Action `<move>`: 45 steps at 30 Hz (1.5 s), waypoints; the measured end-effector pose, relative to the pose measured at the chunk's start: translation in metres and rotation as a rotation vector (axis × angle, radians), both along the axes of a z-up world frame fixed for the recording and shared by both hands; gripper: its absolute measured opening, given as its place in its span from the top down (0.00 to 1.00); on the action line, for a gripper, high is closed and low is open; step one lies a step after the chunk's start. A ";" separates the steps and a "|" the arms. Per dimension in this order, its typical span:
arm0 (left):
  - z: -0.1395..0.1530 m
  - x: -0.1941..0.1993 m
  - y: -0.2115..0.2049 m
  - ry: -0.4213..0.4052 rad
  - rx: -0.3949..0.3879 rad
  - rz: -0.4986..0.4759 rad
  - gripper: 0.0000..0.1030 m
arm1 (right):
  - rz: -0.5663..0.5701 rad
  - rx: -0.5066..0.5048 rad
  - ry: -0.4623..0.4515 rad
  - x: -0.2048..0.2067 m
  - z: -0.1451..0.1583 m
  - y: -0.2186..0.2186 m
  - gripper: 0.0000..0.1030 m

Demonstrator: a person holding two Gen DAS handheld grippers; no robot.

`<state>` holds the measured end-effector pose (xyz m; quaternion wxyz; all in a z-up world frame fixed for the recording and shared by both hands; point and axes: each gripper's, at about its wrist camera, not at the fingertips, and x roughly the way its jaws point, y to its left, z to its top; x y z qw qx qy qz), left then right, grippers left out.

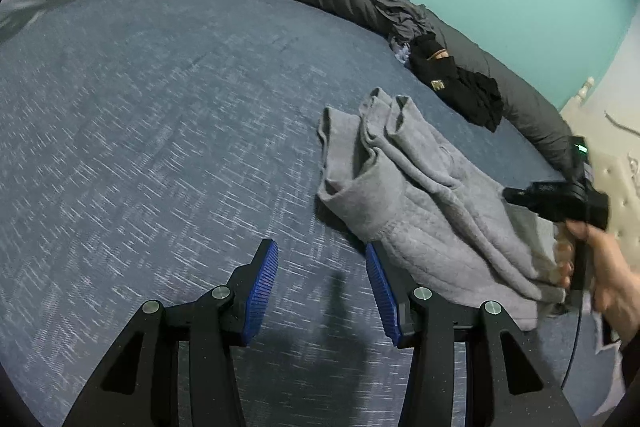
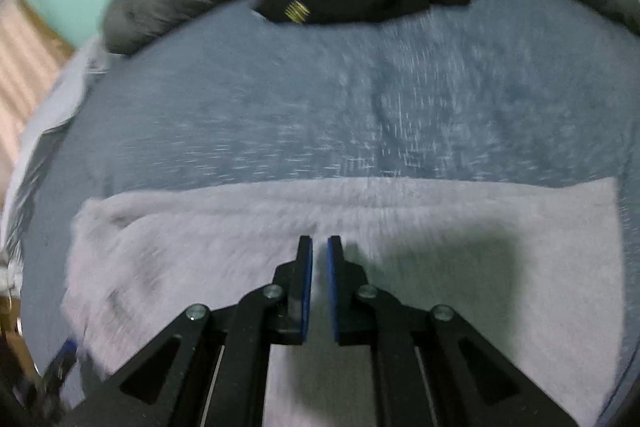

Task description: Fold clothes

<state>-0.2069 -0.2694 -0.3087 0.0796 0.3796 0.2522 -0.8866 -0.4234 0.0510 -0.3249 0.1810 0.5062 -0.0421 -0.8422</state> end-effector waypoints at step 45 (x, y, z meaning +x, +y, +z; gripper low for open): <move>-0.013 -0.096 -0.003 0.106 0.236 0.153 0.47 | -0.107 -0.277 0.040 0.200 -0.060 0.215 0.61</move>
